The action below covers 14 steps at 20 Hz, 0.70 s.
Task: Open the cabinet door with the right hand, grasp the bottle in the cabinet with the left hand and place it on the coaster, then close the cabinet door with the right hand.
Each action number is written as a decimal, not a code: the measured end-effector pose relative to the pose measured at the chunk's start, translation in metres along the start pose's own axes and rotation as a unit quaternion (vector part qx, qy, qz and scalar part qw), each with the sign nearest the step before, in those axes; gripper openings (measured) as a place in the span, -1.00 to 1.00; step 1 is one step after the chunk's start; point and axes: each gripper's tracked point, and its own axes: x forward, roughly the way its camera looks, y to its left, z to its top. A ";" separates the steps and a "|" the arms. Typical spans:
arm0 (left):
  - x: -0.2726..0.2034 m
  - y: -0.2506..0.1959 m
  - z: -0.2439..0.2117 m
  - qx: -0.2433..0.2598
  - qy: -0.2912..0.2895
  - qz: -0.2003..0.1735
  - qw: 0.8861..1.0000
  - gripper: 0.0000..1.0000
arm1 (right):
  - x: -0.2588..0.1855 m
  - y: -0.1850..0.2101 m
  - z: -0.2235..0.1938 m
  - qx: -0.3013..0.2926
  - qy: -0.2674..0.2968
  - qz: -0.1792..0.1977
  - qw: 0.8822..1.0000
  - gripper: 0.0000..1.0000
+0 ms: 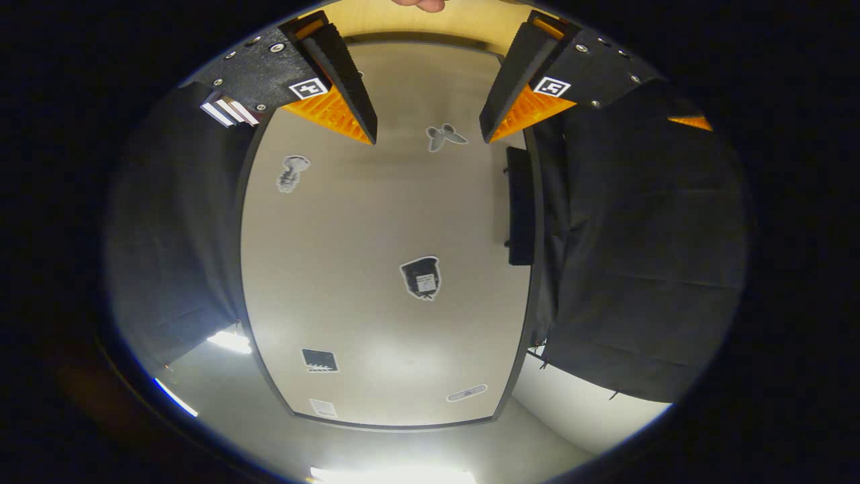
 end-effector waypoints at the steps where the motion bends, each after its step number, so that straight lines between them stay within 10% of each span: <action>1: -0.011 0.013 -0.007 -0.002 0.005 0.012 1.000 0.71 | 0.007 0.011 0.005 -0.001 -0.005 0.008 1.000 0.90; 10: -0.064 0.072 -0.037 0.007 0.032 0.063 0.997 0.70 | 0.068 0.076 0.020 -0.017 -0.025 0.051 0.998 0.87; 14: -0.066 0.074 -0.038 0.027 0.031 0.058 0.997 0.70 | 0.079 0.080 0.006 -0.021 0.001 0.038 0.999 -0.24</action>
